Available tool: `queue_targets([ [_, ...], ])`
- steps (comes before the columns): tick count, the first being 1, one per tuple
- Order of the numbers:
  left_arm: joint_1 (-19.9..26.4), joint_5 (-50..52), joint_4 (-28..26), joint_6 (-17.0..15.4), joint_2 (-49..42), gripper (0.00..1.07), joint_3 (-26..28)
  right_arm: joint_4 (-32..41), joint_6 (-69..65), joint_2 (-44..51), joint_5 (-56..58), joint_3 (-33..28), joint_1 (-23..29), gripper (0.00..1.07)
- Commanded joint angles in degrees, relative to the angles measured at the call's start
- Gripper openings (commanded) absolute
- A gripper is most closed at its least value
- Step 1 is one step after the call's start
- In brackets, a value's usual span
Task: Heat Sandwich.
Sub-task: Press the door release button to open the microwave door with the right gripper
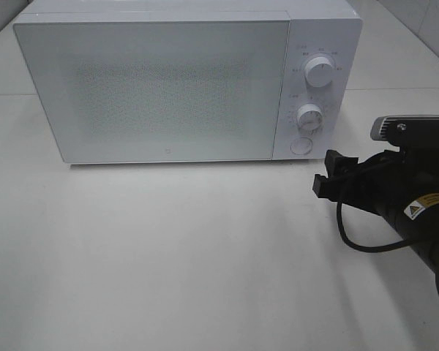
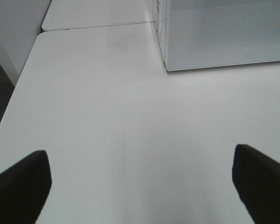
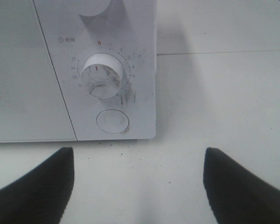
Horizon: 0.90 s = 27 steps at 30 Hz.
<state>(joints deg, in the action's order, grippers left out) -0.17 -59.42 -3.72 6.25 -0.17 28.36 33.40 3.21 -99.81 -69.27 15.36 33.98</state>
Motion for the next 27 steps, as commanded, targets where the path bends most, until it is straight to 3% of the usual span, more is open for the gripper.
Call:
queue_targets([
  [1,0.1,0.5,0.1,-0.1,-1.3,1.03,-0.1,-0.1,-5.0,0.1,-3.5,0.0,0.2,0.75],
  [11,0.1,0.5,0.1,-0.1,-1.3,1.03,-0.1,-0.1,-32.9,0.1,-3.5,0.0,0.2,0.75],
  [15,0.1,0.5,0.1,-0.1,-1.3,1.03,-0.1,-0.1,-52.5,-0.6,-3.4,0.0,0.2,0.75],
  [20,0.1,0.5,0.1,-0.1,-1.3,1.03,-0.1,-0.3,-61.9,-1.1,-3.3,0.0,0.2,0.75],
  [24,0.1,0.5,0.1,-0.1,-1.3,1.03,-0.1,-0.3,-77.3,-1.1,-1.1,0.1,0.2,0.75],
  [27,0.1,0.5,0.1,-0.1,-1.3,1.03,-0.1,-0.3,-79.8,-1.1,-0.5,0.1,0.2,0.73],
])
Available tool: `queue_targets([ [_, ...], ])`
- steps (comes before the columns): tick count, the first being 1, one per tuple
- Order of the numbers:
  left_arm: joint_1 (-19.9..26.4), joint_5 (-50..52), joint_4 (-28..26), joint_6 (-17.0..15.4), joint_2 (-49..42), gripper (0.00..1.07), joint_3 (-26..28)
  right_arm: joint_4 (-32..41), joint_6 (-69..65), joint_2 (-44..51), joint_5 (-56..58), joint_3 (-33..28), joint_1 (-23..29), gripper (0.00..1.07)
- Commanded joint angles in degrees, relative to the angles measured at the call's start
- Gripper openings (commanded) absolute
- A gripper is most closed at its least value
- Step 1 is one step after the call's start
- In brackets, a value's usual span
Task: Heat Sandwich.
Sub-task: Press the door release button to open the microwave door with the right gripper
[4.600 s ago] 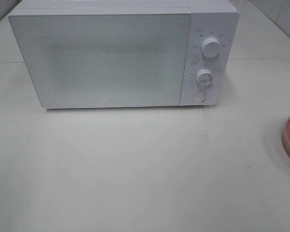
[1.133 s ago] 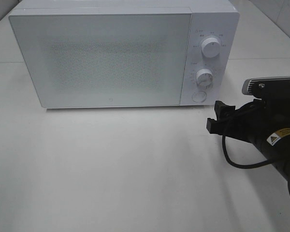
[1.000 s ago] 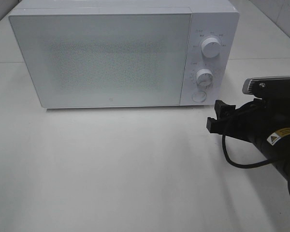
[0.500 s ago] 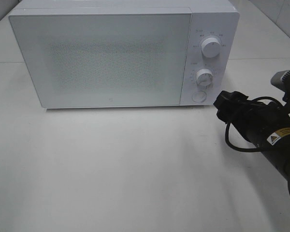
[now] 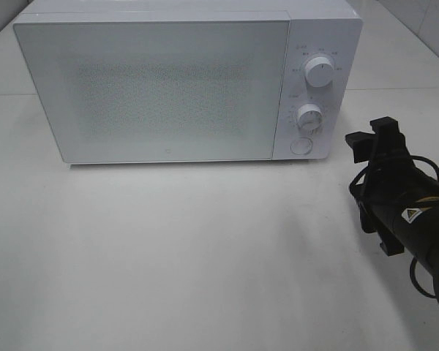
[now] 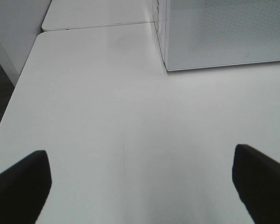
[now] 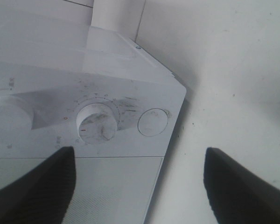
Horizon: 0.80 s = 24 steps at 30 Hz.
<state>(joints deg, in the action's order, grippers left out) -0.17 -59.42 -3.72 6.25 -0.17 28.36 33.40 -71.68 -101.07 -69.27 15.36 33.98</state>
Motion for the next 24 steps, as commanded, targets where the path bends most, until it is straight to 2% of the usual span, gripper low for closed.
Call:
queue_targets([
  [1,0.1,0.5,0.1,-0.1,-1.3,1.03,-0.1,-0.3,-6.9,0.2,-0.2,0.1,0.2,0.69],
  [2,0.1,0.5,0.1,-0.1,-1.3,1.03,-0.1,-0.3,-6.9,0.2,-0.2,0.1,0.2,0.69],
  [4,0.1,0.5,0.1,-0.1,-1.3,1.03,-0.1,-0.3,-8.0,0.2,0.1,0.1,0.2,0.61],
  [5,0.1,0.5,0.1,-0.1,-1.3,1.03,-0.1,-0.3,-8.3,0.2,0.6,0.1,0.2,0.56],
  [6,0.1,0.5,0.1,-0.1,-1.3,1.03,-0.1,-0.3,-8.5,0.2,1.4,0.1,0.2,0.43],
  [7,0.1,0.5,0.1,-0.1,-1.3,1.03,-0.1,-0.3,-8.5,0.2,1.4,0.1,0.2,0.43],
  [10,0.1,0.5,0.1,-0.1,-1.3,1.03,-0.1,-0.3,-8.5,0.2,2.3,0.1,0.2,0.18],
  [11,0.1,0.5,0.1,-0.1,-1.3,1.03,-0.1,-0.8,-8.0,0.2,2.6,0.1,0.2,0.04],
  [13,0.1,0.5,0.1,-0.1,-1.3,1.03,-0.1,-1.5,-8.0,0.2,2.6,0.1,0.2,0.0],
  [22,0.1,0.5,0.1,-0.1,-1.3,1.03,-0.1,-2.5,-10.4,0.2,4.1,1.3,0.1,0.01],
  [24,0.1,0.5,0.1,-0.1,-1.3,1.03,-0.1,-6.0,-10.9,-0.7,6.1,3.2,-1.4,0.01],
])
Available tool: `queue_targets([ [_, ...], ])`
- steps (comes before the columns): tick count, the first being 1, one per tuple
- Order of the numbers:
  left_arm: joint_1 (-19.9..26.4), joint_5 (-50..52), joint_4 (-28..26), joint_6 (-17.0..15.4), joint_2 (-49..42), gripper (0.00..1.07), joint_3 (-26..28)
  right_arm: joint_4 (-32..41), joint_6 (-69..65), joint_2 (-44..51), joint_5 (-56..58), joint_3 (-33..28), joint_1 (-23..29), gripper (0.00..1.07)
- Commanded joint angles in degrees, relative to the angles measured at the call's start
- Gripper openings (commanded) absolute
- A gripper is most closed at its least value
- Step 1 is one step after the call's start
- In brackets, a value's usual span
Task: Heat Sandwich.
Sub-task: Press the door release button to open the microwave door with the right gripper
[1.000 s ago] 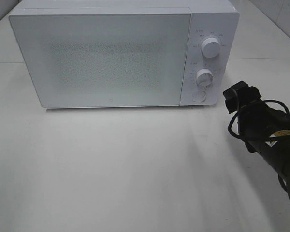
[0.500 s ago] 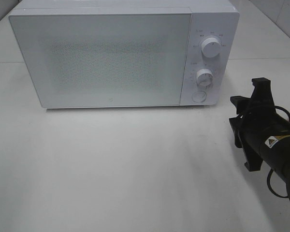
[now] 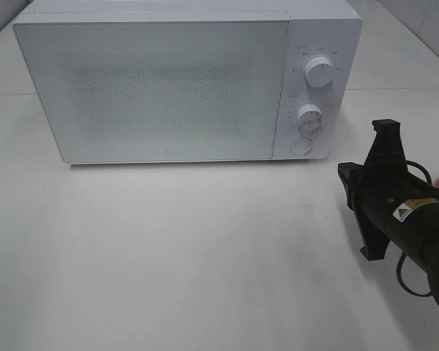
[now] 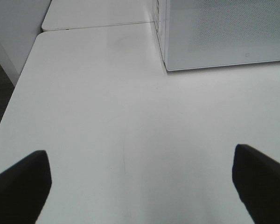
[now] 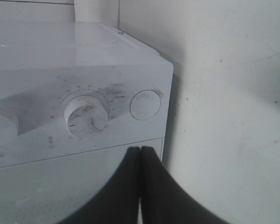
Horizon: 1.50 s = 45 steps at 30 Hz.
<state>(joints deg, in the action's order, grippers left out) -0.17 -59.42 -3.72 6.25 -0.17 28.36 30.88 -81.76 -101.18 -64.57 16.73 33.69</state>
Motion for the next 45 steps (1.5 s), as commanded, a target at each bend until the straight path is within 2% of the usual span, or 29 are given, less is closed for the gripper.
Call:
queue_targets([
  [1,0.1,0.5,0.1,-0.1,-1.3,1.03,-0.1,-3.4,-0.9,-0.6,1.4,1.8,-1.1,0.01],
  [4,0.1,0.5,0.1,-0.1,-1.3,1.03,-0.1,-6.6,-3.2,-3.0,2.6,4.6,-2.5,0.01],
  [13,0.1,0.5,0.1,-0.1,-1.3,1.03,-0.1,-7.3,-4.2,-7.7,4.6,9.2,-4.8,0.01],
  [18,0.1,0.5,0.1,-0.1,-1.3,1.03,-0.1,-9.5,-4.0,-10.0,8.4,14.2,-6.4,0.01],
  [30,0.1,0.5,0.1,-0.1,-1.3,1.03,-0.1,-7.9,-3.6,-16.4,11.1,21.8,-6.4,0.01],
  [45,0.1,0.5,0.1,-0.1,-1.3,1.03,-0.1,-8.3,-0.2,-19.4,14.2,28.6,-11.0,0.01],
])
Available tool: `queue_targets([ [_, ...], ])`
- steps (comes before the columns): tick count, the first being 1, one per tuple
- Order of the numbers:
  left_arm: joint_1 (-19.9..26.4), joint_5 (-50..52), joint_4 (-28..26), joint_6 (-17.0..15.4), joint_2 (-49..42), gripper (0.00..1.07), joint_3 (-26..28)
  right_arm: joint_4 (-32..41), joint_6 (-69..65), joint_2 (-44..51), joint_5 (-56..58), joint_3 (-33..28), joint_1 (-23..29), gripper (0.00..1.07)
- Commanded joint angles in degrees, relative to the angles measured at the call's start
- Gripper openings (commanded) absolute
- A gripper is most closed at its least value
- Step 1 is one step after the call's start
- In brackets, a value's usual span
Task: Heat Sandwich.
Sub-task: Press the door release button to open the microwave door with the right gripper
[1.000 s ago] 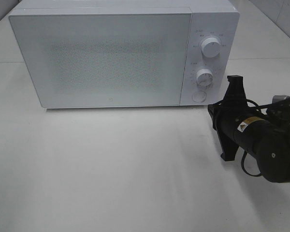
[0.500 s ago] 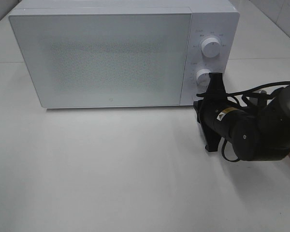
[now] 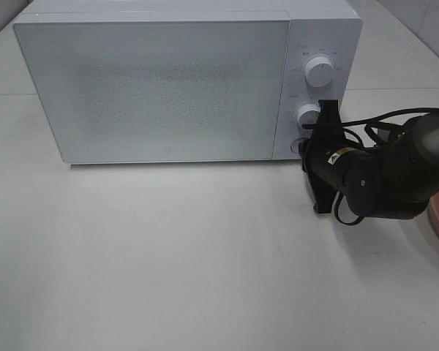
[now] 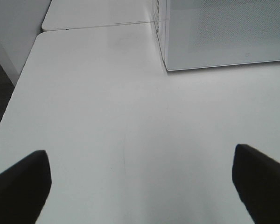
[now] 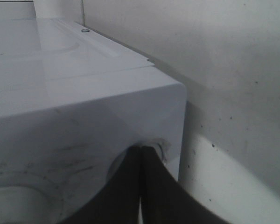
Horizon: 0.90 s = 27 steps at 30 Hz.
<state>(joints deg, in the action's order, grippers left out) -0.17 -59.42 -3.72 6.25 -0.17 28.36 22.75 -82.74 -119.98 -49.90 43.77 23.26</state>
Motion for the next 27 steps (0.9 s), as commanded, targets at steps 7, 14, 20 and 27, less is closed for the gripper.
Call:
queue_targets([
  [7,0.1,0.5,0.1,-0.1,-1.3,1.03,-0.1,-0.3,1.6,-1.7,-10.4,3.0,-0.6,0.0],
  [14,0.1,0.5,0.1,-0.1,-1.3,1.03,-0.1,-0.2,1.6,-0.8,-14.5,3.0,-0.6,0.0],
  [20,0.1,0.5,0.1,-0.1,-1.3,1.03,-0.1,0.2,2.3,-1.0,-16.8,4.6,-0.6,0.0],
  [27,0.1,0.5,0.1,-0.1,-1.3,1.03,-0.1,-0.2,2.7,-4.4,-21.5,9.1,-0.6,0.0],
])
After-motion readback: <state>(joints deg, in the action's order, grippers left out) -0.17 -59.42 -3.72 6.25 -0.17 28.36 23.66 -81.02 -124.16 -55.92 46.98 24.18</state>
